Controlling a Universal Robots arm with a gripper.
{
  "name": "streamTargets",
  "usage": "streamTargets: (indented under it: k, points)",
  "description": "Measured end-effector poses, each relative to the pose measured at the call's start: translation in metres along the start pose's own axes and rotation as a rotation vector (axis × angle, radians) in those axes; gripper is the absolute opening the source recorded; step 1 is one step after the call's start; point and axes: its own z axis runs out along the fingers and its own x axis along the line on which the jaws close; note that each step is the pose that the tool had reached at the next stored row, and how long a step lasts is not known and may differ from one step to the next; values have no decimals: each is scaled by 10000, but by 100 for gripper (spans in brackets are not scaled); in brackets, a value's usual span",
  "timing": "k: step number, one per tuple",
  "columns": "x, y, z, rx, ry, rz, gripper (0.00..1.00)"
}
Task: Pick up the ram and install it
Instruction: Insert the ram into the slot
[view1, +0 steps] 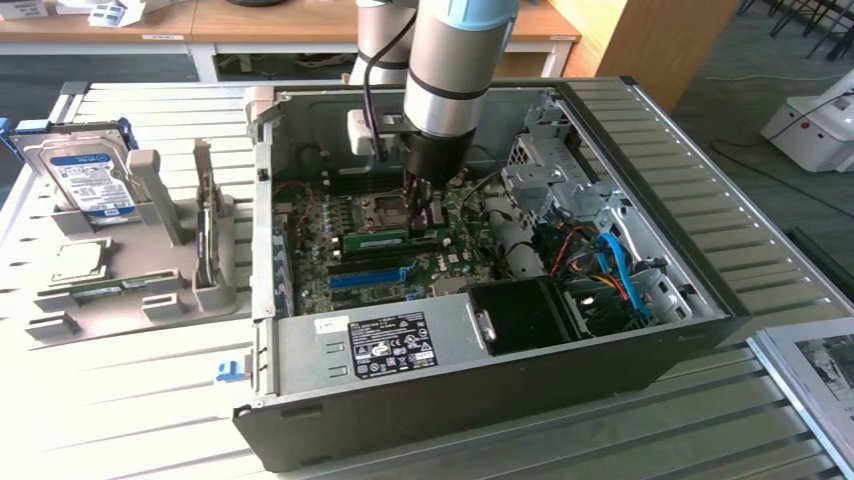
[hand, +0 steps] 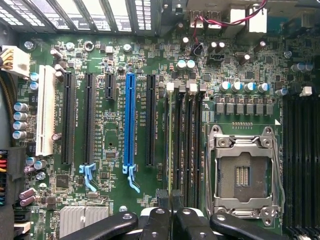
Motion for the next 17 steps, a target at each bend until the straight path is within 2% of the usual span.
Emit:
streamTargets:
  k: [8,17]
  points:
    - [0,4,0,19,0,1,12]
    - [0,35,2,111,-1,-4,12]
